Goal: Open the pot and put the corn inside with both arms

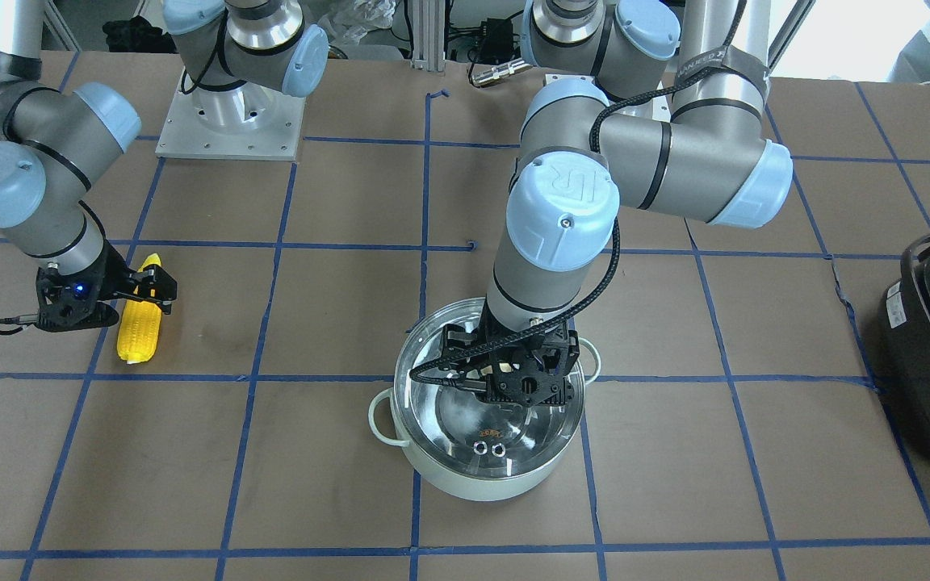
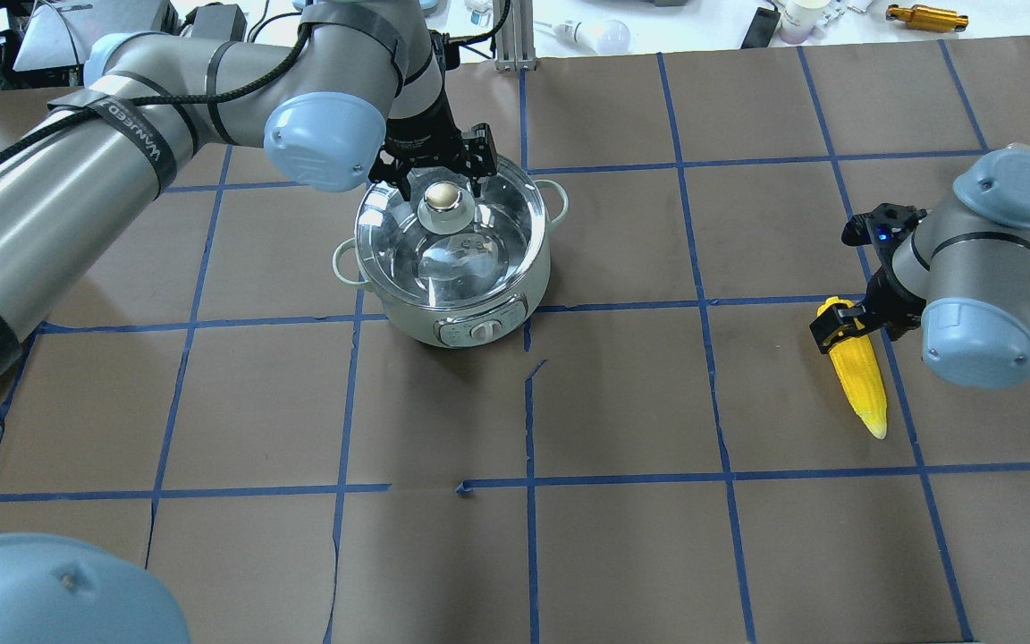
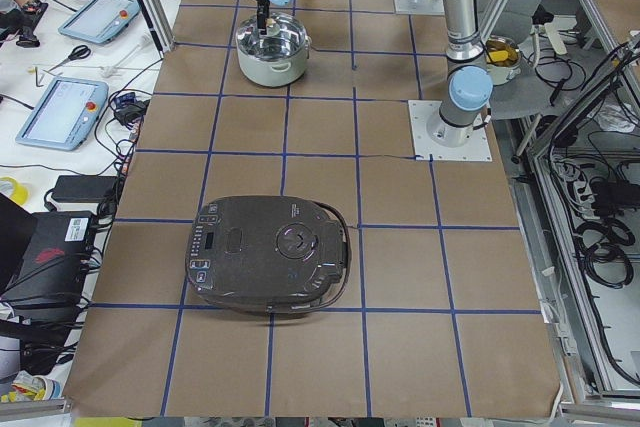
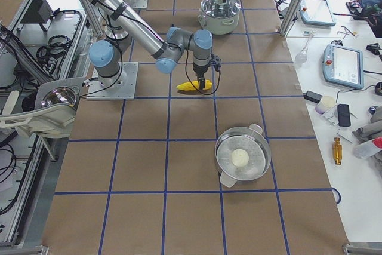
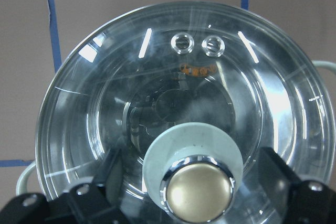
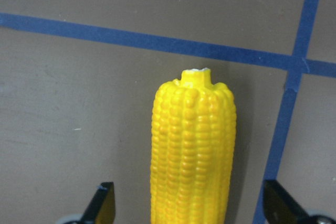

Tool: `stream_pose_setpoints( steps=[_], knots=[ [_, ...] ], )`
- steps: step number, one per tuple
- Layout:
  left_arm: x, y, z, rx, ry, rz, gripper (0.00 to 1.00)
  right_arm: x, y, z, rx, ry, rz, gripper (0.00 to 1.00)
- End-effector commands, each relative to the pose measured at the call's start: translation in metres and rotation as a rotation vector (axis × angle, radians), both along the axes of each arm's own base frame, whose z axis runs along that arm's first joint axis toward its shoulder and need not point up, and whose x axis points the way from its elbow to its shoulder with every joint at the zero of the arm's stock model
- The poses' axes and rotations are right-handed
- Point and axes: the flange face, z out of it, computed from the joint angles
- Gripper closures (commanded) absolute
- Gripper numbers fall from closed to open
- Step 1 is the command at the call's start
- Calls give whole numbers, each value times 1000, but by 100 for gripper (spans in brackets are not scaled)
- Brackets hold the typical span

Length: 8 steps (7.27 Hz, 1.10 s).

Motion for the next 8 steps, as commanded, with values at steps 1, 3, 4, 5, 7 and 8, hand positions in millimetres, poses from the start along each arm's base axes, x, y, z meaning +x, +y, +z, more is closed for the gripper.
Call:
stream_pose_setpoints(
  steps=[1, 3, 4, 5, 7, 8],
  knots=[
    [-2, 3, -4, 4, -3, -12, 40, 0, -2, -10, 7, -14, 14, 7],
    [-2, 3, -3, 2, 2, -6, 68, 0, -3, -14, 13, -16, 12, 82],
    [-2, 5, 3, -5, 4, -6, 74, -1, -4, -13, 9, -13, 11, 100],
    [-2, 6, 8, -10, 10, -5, 77, -2, -6, -11, 7, -7, 5, 100],
    [2, 14, 55, -62, 18, -2, 81, -7, -33, 24, -58, 21, -15, 100],
    [22, 12, 77, -63, 15, -10, 81, 13, -46, 46, -53, 20, -41, 100]
  ],
)
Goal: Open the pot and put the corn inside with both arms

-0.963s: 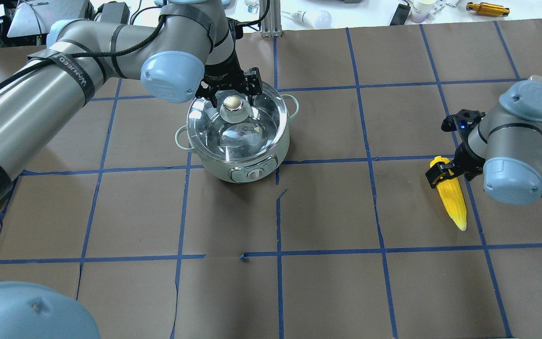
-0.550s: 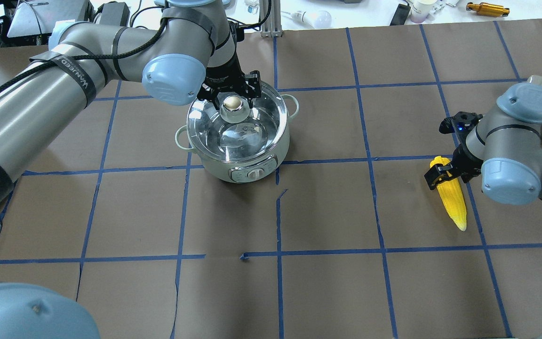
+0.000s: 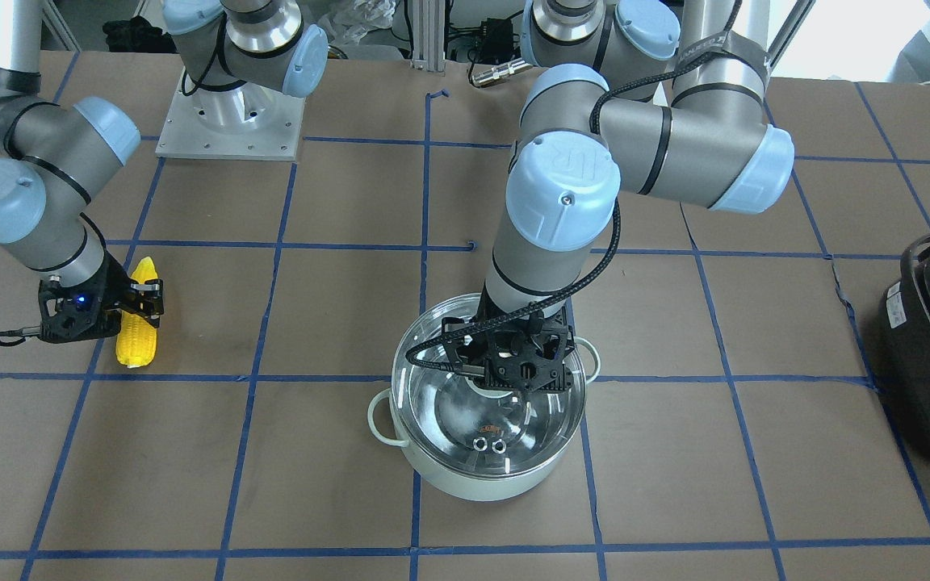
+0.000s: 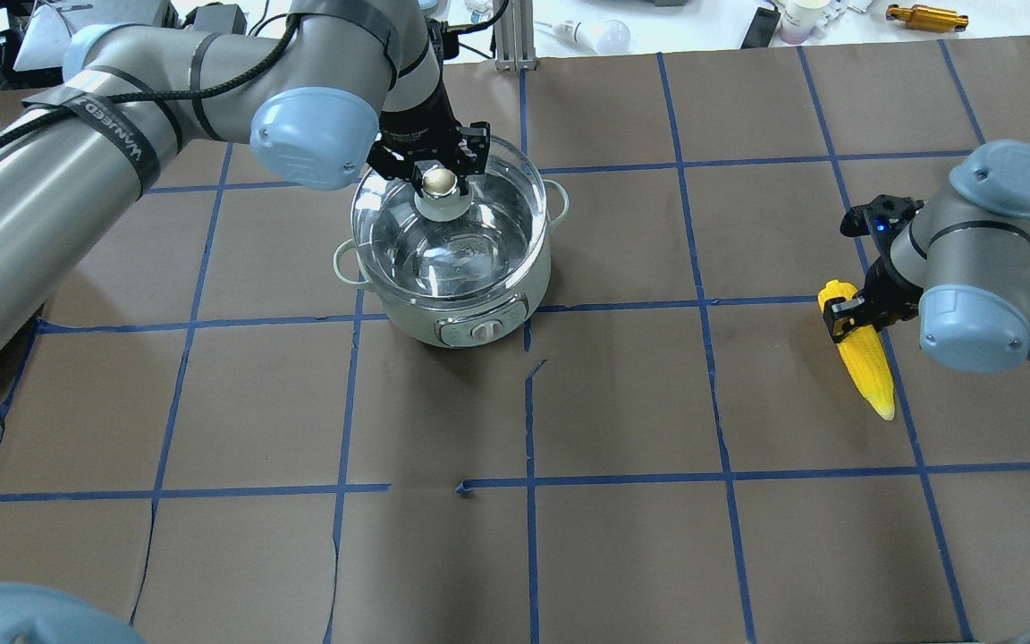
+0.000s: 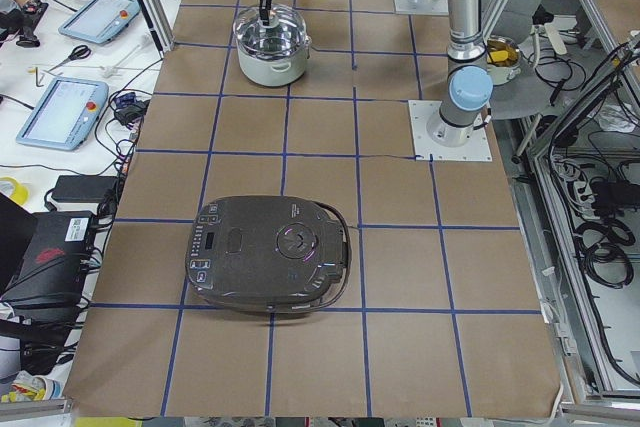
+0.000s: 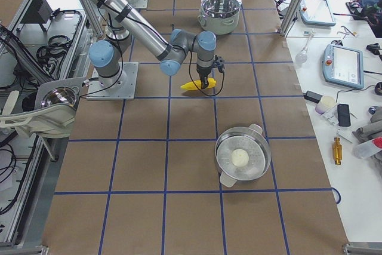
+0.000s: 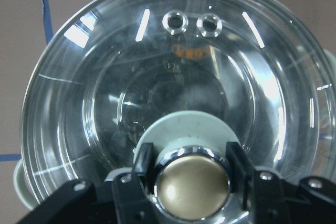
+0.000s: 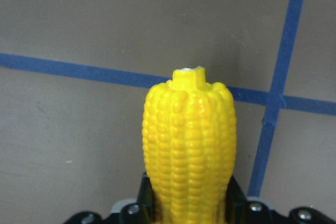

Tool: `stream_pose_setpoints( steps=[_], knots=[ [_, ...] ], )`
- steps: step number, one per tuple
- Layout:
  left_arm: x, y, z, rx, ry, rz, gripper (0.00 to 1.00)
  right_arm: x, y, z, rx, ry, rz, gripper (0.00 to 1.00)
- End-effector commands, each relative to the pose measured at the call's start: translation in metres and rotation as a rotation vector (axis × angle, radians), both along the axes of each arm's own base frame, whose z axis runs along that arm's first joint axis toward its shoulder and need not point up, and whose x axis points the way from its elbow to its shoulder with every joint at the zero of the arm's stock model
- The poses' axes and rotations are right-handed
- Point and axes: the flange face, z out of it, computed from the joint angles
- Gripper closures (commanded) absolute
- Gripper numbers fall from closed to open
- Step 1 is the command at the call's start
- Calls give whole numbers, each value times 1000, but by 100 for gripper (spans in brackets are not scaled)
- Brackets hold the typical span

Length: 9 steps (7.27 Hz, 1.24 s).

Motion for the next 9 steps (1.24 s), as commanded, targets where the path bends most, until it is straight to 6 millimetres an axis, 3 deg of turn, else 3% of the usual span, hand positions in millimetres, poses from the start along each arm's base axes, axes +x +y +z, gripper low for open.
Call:
stream_pose_setpoints(
  steps=[1, 2, 4, 5, 6, 7, 9],
  knots=[
    [74, -12, 38, -10, -1, 75, 81, 60, -38, 55, -59, 15, -108, 100],
    [134, -23, 47, -26, -7, 102, 81, 130, -51, 82, -78, 8, -95, 100],
    [243, -35, 34, -10, 1, 143, 82, 255, -75, 158, -79, 26, -159, 100],
    [294, -38, 5, 27, -6, 149, 82, 308, -88, 194, -65, 29, -189, 100],
    [333, -36, -28, 61, -6, 91, 84, 358, -99, 207, -76, 17, -226, 100],
    [359, -33, -56, 42, -19, 72, 84, 403, -103, 197, -84, 10, -240, 100],
    [370, -26, -93, 45, -23, 64, 86, 469, -104, 158, -93, -4, -271, 100]
  ],
)
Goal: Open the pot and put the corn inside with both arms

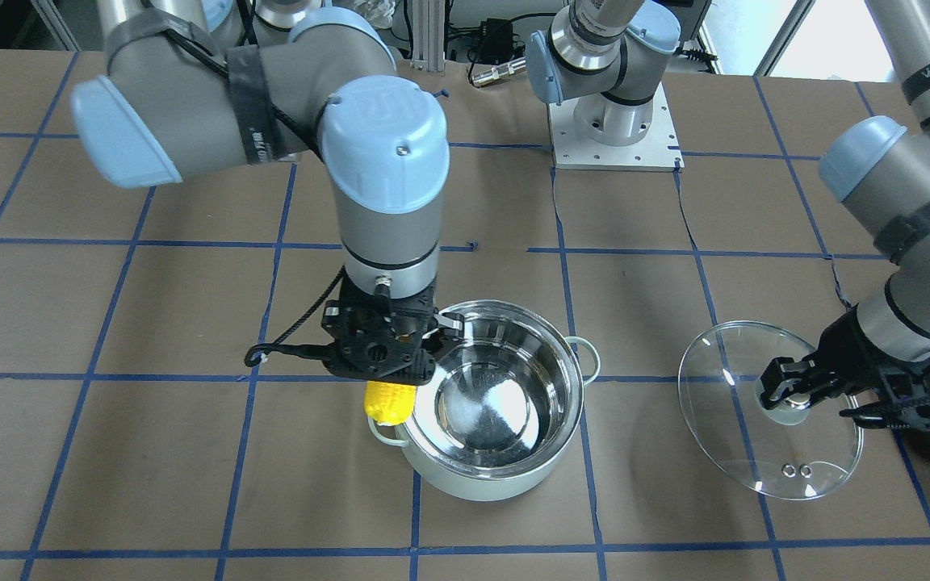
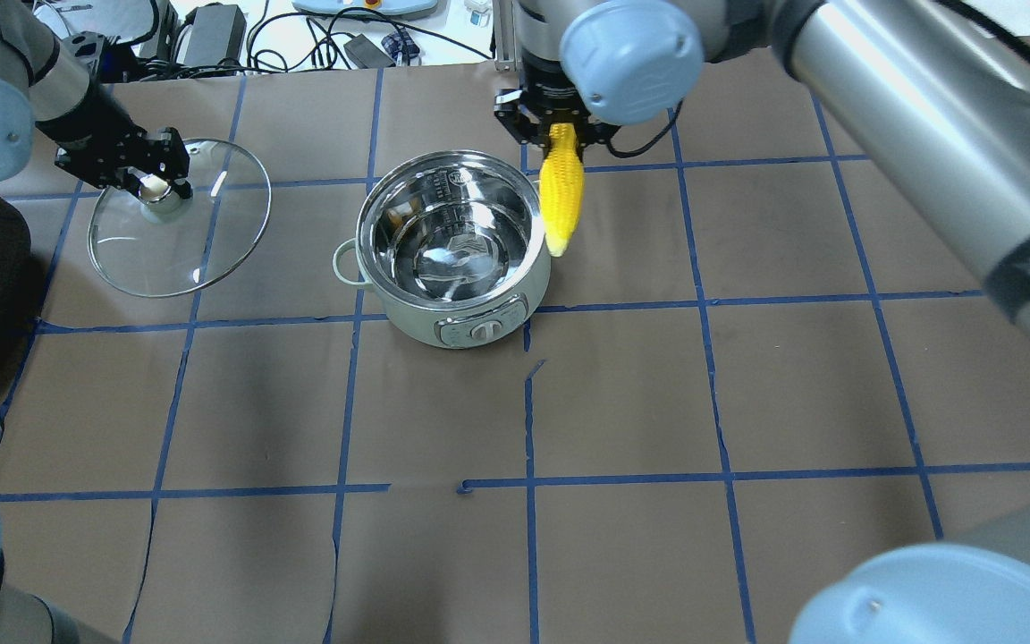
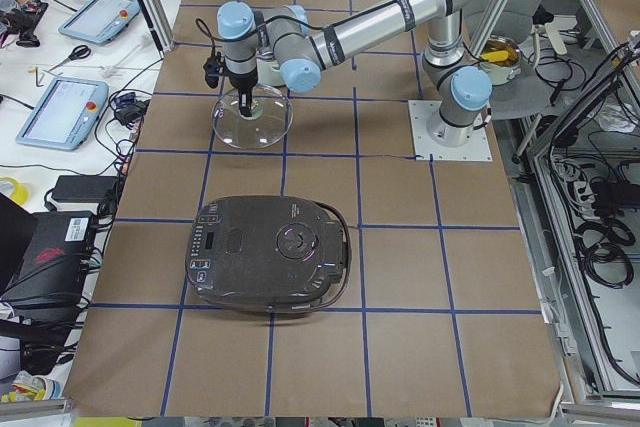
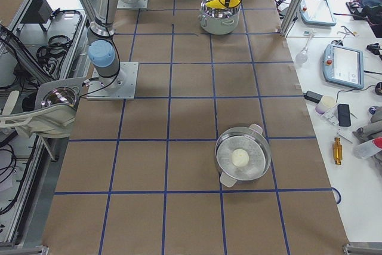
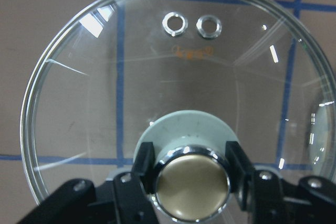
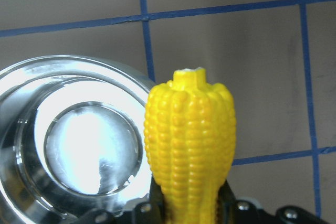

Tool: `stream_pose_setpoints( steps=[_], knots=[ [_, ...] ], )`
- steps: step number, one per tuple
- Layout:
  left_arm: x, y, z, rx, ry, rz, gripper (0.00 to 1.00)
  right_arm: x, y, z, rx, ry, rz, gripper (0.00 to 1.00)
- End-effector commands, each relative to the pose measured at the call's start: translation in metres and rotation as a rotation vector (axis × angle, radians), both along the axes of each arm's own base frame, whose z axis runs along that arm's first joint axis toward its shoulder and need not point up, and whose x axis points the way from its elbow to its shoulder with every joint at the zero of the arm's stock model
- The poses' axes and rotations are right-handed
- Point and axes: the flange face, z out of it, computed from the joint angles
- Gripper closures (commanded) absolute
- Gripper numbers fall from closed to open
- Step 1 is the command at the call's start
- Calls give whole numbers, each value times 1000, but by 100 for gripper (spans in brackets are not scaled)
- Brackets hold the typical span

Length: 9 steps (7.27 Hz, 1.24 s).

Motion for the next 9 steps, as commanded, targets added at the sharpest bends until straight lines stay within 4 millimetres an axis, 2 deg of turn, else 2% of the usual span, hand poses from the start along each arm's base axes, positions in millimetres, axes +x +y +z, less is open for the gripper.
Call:
stream_pose_setpoints(
  steps=[1, 2, 4, 5, 6, 7, 9],
  knots=[
    [17, 13, -46, 39, 10, -8, 89, 65, 2, -37, -14, -17, -11, 100],
    [15, 22, -64, 40, 9, -4, 91, 78, 3, -54, -11, -16, 6, 100],
    [18, 33, -80, 41, 9, 8, 91, 85, 4, -69, 1, -14, 31, 100],
    [19, 32, -82, 44, 11, 10, 91, 81, 9, -85, 30, 1, 34, 85],
    [20, 32, -87, 51, 14, 12, 91, 81, 11, -99, 14, -6, 44, 44],
    [19, 31, -92, 57, 18, 10, 91, 80, 12, -100, 12, -6, 43, 2],
    [21, 34, -95, 66, 20, 10, 88, 79, 11, -93, 0, -2, 48, 0]
  ],
)
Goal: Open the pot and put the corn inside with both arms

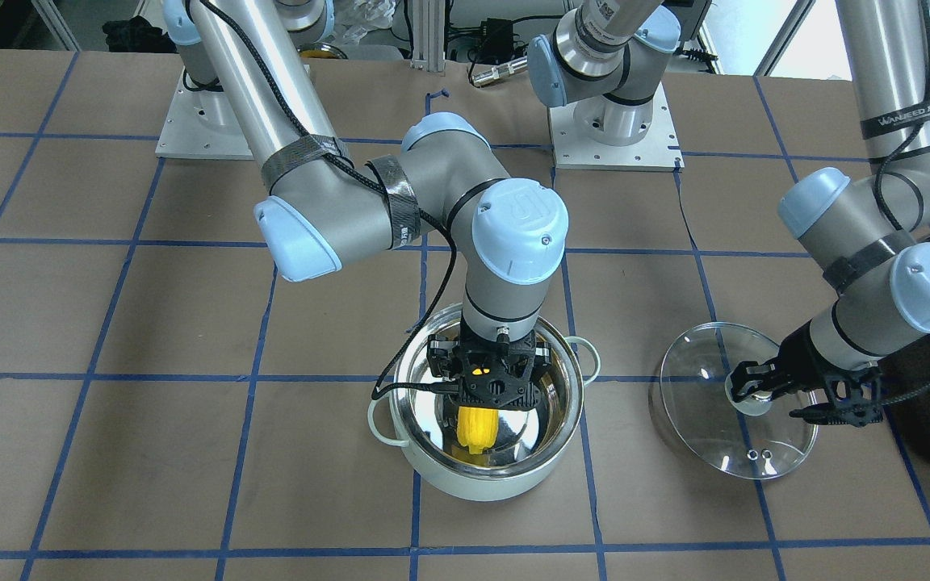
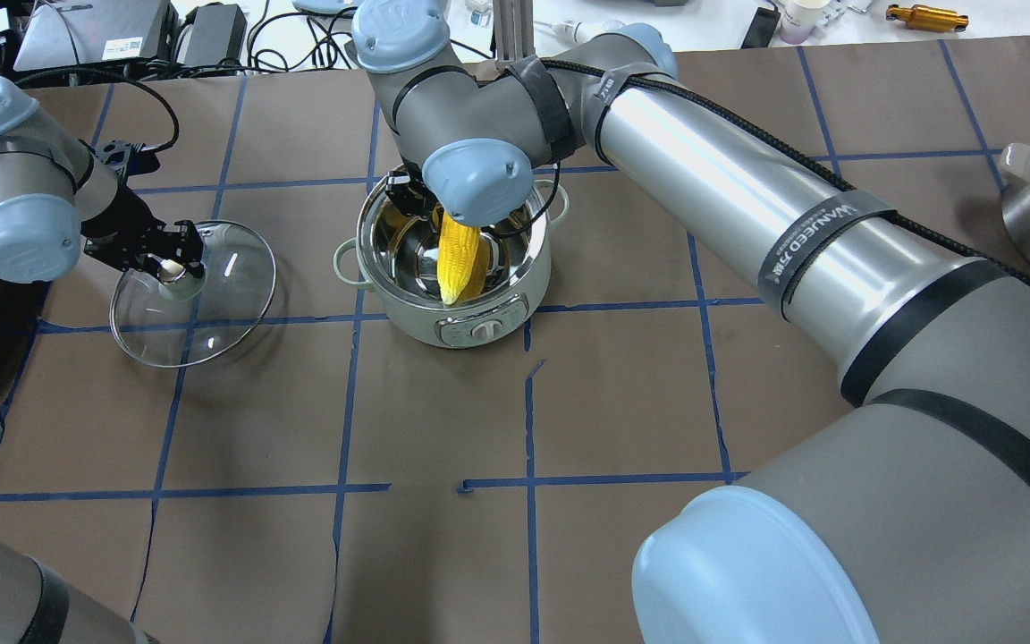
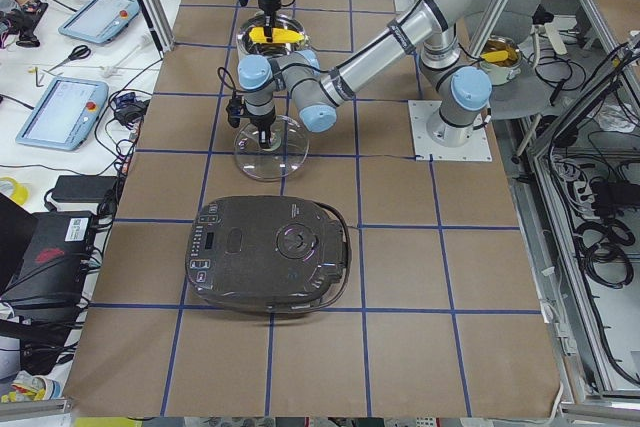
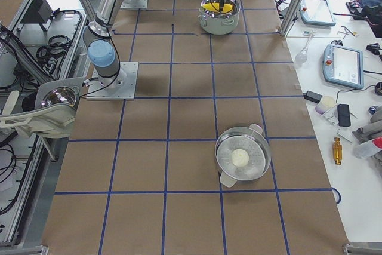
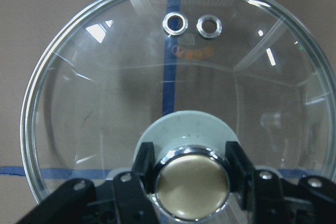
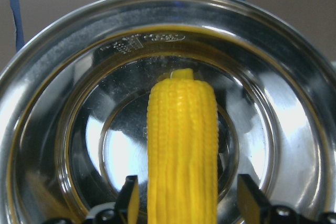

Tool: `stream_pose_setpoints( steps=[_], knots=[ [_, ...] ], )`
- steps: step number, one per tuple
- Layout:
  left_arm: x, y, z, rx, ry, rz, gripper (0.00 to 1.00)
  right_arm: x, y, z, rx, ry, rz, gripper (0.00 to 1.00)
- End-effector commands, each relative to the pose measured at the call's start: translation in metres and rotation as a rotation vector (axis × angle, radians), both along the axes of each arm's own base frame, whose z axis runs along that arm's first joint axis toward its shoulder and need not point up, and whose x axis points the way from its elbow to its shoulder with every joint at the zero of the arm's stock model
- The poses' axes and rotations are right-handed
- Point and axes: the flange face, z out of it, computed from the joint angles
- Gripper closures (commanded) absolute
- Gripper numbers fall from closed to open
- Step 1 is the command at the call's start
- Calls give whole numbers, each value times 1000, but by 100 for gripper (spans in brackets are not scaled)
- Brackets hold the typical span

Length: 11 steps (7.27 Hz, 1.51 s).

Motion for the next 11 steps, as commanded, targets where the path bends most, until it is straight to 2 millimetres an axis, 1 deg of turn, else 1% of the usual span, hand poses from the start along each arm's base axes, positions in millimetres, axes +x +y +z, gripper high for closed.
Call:
stream_pose_setpoints(
  steps=[1, 2, 3, 4, 5, 6, 7, 8, 9, 10, 11],
  knots=[
    [9, 3, -2, 5, 2, 12, 88, -2, -1, 19, -25, -17, 5, 0],
    [12, 3, -3, 8, 0, 16, 88, -14, -6, 38, -45, -25, 0, 0],
    [12, 4, -4, 10, -1, 17, 88, -41, -12, 61, -62, -15, 117, 0],
    [12, 5, -7, 16, 0, 16, 86, -94, -13, 95, -7, 12, 122, 0],
    [10, 7, -11, 24, 5, 19, 63, -148, -9, 133, 16, 16, 44, 0],
    [10, 9, -13, 29, 6, 16, 1, -197, -9, 142, 34, 20, -12, 0],
    [10, 9, -13, 31, 5, 13, 0, -239, 7, 151, 65, 25, -27, 0],
    [15, 6, 0, 27, -44, -1, 0, -285, 25, 157, 75, 32, 26, 0],
    [5, 3, 32, 13, -96, -10, 0, -324, 45, 158, 102, 30, 33, 0],
    [-30, -1, 90, -15, -99, -48, 1, -345, 61, 153, 108, 33, 18, 0],
    [-88, -2, 135, -74, -118, -110, 2, -346, 80, 168, 84, 38, 32, 0]
  ],
)
